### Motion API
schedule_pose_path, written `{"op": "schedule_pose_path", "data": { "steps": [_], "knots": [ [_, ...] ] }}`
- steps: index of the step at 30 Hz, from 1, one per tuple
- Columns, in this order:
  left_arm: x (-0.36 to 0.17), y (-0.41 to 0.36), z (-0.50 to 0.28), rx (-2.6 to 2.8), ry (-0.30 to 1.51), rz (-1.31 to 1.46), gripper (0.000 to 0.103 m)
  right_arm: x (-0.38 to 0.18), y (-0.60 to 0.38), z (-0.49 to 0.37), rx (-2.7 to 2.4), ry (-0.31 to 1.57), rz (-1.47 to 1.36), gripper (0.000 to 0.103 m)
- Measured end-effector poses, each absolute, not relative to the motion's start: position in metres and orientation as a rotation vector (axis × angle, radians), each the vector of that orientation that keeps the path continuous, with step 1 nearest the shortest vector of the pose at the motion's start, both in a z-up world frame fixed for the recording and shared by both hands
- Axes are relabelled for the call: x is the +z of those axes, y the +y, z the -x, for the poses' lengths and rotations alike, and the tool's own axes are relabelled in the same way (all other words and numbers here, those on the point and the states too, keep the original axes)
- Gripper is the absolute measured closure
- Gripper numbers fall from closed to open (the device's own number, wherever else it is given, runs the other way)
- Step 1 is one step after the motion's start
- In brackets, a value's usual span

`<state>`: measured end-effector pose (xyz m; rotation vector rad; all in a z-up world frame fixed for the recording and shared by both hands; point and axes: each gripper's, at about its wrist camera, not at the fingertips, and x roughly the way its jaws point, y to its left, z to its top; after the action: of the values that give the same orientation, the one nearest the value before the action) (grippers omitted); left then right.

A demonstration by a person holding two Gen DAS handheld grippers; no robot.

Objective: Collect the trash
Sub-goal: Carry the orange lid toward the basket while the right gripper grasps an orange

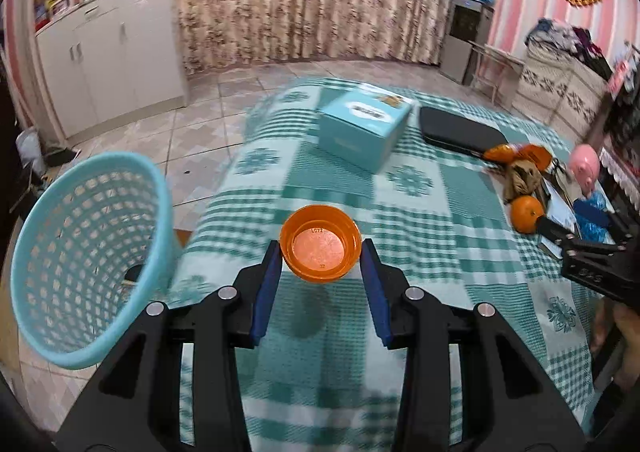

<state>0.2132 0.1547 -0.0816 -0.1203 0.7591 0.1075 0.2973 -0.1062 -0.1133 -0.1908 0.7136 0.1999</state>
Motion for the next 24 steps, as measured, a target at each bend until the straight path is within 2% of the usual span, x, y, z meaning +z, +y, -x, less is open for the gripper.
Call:
{"op": "schedule_pose_path", "data": {
  "steps": [6,8,10,13,24],
  "knots": [
    [-0.077,0.178,-0.199,0.143,0.739,0.143,0.064,-0.119,-0.091,-0.307,0.213,0.746,0.235,0.040],
    [-0.075,0.182,-0.196,0.147,0.736,0.157,0.064,-0.121,-0.084,-0.306,0.232,0.751,0.260,0.054],
    [-0.073,0.187,-0.193,0.153,0.727,0.168,0.064,-0.121,-0.081,-0.304,0.239,0.747,0.276,0.060],
    [-0.070,0.192,-0.189,0.161,0.718,0.175,0.064,-0.116,-0.081,-0.298,0.249,0.738,0.256,0.064],
    [-0.051,0.219,-0.166,0.202,0.655,0.176,0.064,-0.085,-0.054,-0.259,0.365,0.674,0.216,0.064]
  ]
}}
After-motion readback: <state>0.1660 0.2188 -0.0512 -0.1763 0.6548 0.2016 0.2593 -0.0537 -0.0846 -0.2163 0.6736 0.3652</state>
